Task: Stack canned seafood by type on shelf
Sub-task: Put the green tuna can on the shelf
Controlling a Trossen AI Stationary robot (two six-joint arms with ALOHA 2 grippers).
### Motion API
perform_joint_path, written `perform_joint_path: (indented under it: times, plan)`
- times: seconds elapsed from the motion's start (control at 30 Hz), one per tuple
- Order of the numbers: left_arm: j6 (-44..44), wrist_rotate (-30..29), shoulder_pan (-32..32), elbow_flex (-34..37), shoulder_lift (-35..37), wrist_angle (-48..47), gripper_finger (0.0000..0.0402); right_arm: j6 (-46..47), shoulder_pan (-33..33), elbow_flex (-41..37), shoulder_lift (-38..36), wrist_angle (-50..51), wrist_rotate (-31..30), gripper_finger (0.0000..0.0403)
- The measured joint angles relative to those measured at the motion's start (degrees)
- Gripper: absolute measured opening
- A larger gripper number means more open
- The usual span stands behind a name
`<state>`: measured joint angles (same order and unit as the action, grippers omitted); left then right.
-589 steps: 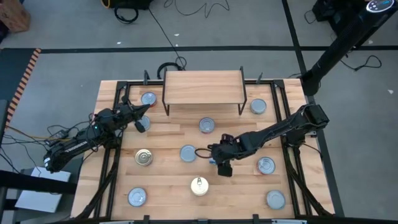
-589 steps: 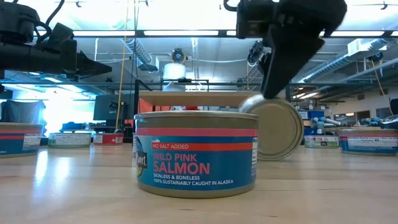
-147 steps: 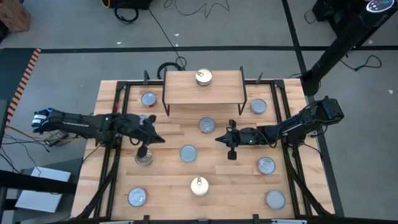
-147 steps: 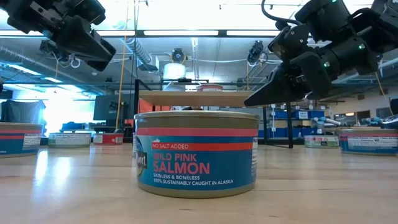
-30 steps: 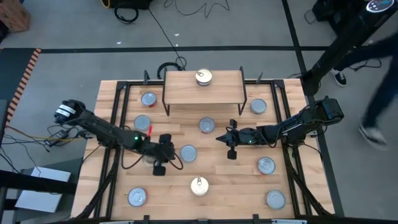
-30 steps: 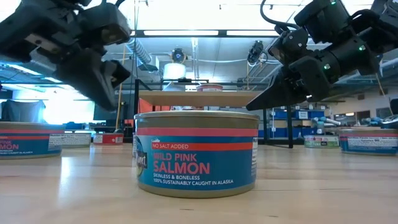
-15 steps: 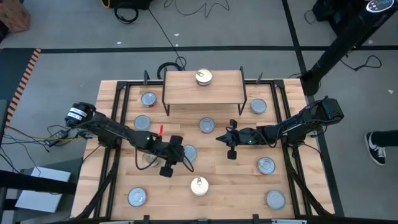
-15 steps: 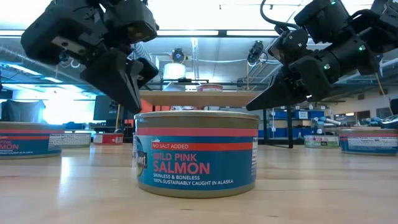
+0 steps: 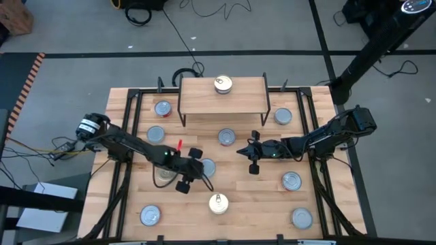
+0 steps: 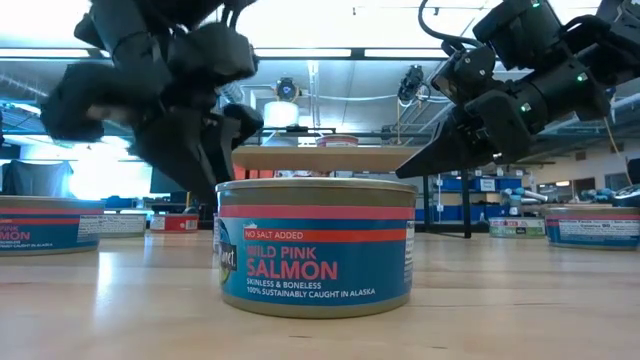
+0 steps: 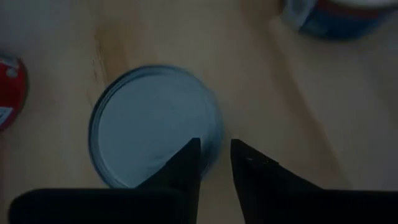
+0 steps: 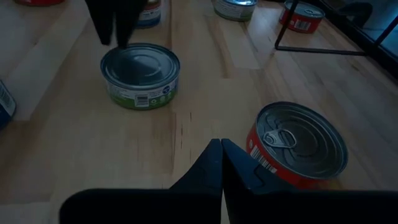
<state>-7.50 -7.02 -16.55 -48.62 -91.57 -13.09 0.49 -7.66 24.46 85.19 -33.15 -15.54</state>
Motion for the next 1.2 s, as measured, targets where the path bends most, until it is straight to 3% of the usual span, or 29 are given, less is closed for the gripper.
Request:
perform_joint_path:
  times: [0.43, 0.93, 1.2]
  plan:
    - [-1.5, -2.6, -0.1, -0.1, -1.8, 0.1, 0.0093, 0.1, 0.0, 0.0, 0.0, 0.3, 0.0, 0.0009]
    - [-1.5, -3.2, -0.1, -0.1, -1.8, -1.2, 0.0008, 0.4, 0.0, 0.0, 0.0, 0.3, 0.0, 0.0009]
    - [-1.5, -2.5, -0.1, -4.4, -1.9, -7.8, 0.0002, 0.4, 0.0, 0.0, 0.0, 0.3, 0.0, 0.0009]
